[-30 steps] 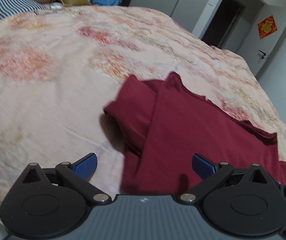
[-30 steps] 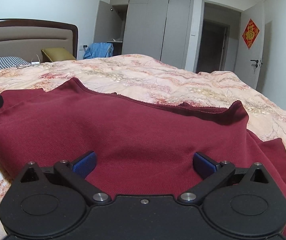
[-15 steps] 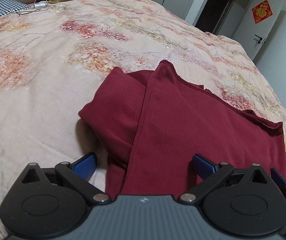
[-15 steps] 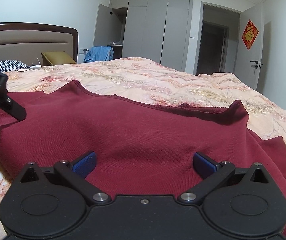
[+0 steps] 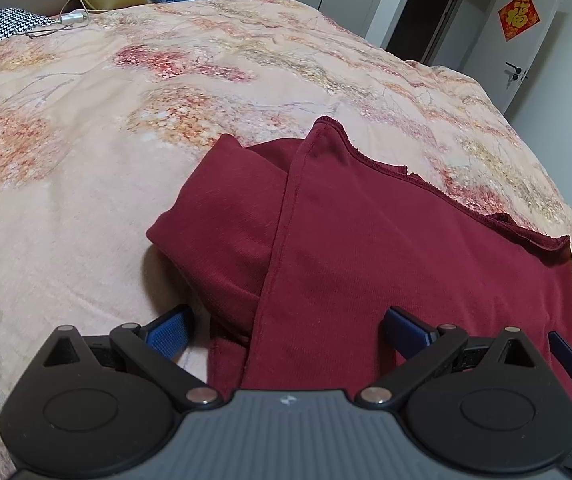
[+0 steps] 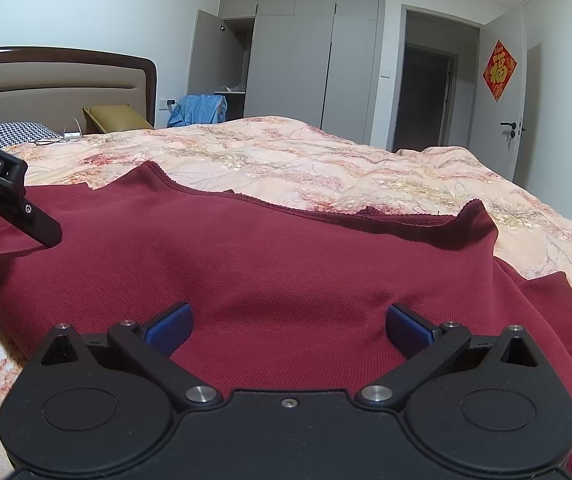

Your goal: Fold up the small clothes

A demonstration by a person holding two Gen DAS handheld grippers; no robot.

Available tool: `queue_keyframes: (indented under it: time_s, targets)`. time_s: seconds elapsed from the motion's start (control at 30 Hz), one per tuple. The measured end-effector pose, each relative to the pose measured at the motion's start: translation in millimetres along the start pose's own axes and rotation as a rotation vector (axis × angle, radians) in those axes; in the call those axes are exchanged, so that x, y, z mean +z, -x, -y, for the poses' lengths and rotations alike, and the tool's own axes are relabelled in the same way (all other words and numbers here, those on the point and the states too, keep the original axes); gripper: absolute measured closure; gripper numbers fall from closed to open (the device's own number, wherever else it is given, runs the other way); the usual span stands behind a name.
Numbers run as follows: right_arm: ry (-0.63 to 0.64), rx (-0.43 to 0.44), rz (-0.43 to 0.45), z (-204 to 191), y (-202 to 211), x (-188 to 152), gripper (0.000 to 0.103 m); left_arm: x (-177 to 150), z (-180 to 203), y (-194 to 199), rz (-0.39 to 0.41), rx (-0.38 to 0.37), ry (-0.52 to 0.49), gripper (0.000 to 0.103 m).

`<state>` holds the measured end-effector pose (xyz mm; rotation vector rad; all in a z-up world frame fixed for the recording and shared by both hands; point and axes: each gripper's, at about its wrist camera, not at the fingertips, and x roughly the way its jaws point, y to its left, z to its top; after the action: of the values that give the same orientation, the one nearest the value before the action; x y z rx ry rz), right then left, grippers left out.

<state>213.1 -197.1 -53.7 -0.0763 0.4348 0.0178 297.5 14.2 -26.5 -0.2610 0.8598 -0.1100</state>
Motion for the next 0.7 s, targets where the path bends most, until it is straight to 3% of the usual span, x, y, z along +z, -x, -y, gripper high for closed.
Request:
queue_keyframes:
  time_s: [0.7]
  targets:
    - [0.000, 0.000, 0.002, 0.0, -0.2, -0.7, 0.000, -4.6, -5.2, 3.2, 0.038, -0.028, 0.015, 0.001]
